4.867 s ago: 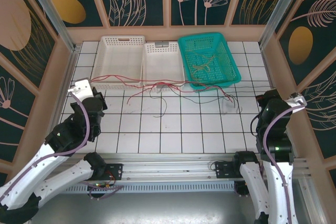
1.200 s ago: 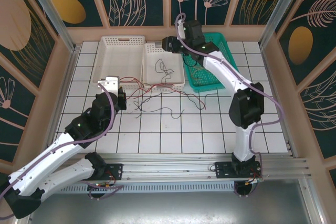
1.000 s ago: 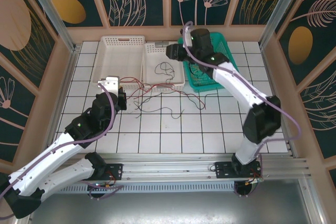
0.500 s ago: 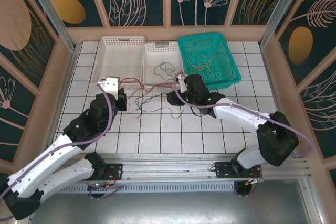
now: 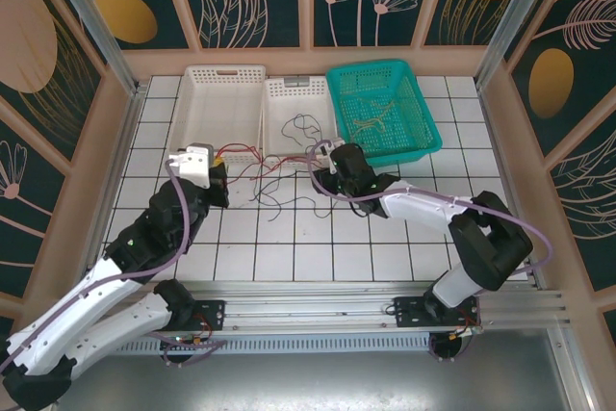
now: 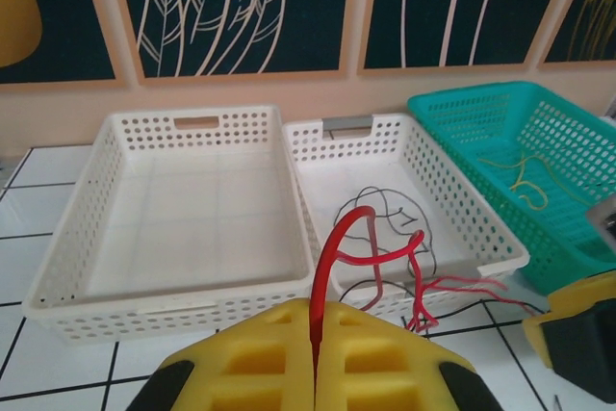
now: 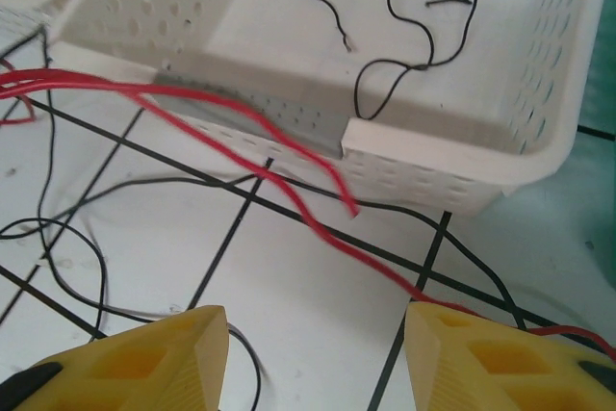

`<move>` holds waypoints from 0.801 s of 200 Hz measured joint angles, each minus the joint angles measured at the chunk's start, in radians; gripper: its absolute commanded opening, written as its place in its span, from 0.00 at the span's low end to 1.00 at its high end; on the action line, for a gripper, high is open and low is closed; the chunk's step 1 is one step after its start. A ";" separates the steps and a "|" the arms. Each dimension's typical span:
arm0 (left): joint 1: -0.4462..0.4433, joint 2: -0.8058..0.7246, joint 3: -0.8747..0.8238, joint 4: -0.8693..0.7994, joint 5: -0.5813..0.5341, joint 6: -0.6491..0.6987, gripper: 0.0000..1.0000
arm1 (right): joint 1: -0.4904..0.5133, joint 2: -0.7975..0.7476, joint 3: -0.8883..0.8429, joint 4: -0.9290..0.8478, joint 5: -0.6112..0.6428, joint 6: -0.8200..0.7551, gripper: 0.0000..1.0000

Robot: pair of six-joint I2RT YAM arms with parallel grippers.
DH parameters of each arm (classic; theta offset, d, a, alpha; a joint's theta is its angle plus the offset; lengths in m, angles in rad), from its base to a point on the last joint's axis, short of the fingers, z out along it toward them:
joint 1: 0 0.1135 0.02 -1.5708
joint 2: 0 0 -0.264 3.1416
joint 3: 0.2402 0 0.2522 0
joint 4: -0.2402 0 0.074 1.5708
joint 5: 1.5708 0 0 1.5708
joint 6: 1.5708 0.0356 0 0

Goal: Untangle the cables

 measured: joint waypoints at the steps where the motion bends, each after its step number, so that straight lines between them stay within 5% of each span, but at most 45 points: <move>1: 0.000 -0.001 0.000 0.000 0.000 0.000 0.00 | 0.000 0.001 0.000 0.000 0.000 0.000 0.51; 53: 0.000 -0.046 -0.007 0.025 0.034 0.007 0.00 | 0.000 0.061 -0.001 0.031 0.025 -0.005 0.47; 110: 0.000 -0.072 -0.018 0.041 0.048 0.007 0.00 | 0.006 0.100 -0.001 0.035 0.051 -0.015 0.00; 160: 0.000 -0.050 0.002 0.002 -0.065 -0.005 0.00 | 0.008 0.034 -0.013 -0.019 0.133 0.035 0.00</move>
